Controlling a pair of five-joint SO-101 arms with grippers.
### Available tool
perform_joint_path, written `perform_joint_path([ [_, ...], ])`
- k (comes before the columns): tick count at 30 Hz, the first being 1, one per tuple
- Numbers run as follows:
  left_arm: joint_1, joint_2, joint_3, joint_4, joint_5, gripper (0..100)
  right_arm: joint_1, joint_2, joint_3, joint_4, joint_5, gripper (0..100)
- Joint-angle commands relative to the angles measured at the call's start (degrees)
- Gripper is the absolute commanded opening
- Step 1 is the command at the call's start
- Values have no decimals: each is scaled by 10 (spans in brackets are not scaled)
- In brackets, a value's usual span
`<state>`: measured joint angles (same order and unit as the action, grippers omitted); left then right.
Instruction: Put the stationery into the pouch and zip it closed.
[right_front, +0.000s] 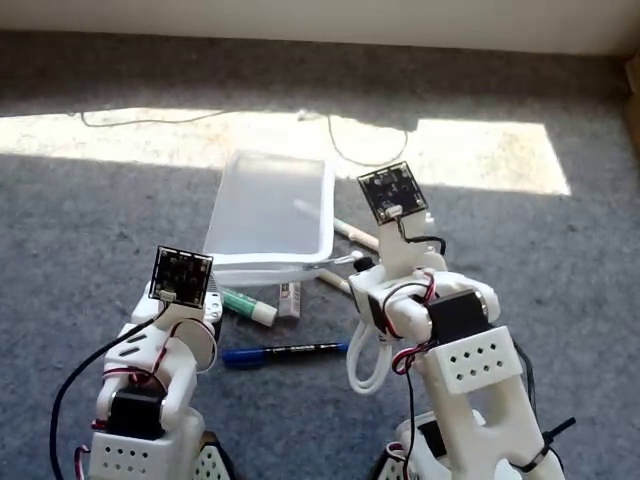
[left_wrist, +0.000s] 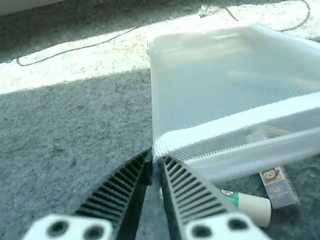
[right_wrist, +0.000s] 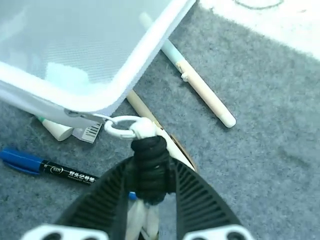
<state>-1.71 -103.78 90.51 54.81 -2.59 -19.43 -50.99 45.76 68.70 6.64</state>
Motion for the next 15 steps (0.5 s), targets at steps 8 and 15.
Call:
perform_joint_path([
  [8, -11, -7, -25, 4, 4, 200, -27, -21, -42, 15, 3, 5],
  [15, -15, -7, -17, 0, 59, 286, -50, -67, -54, 44, 3, 5],
])
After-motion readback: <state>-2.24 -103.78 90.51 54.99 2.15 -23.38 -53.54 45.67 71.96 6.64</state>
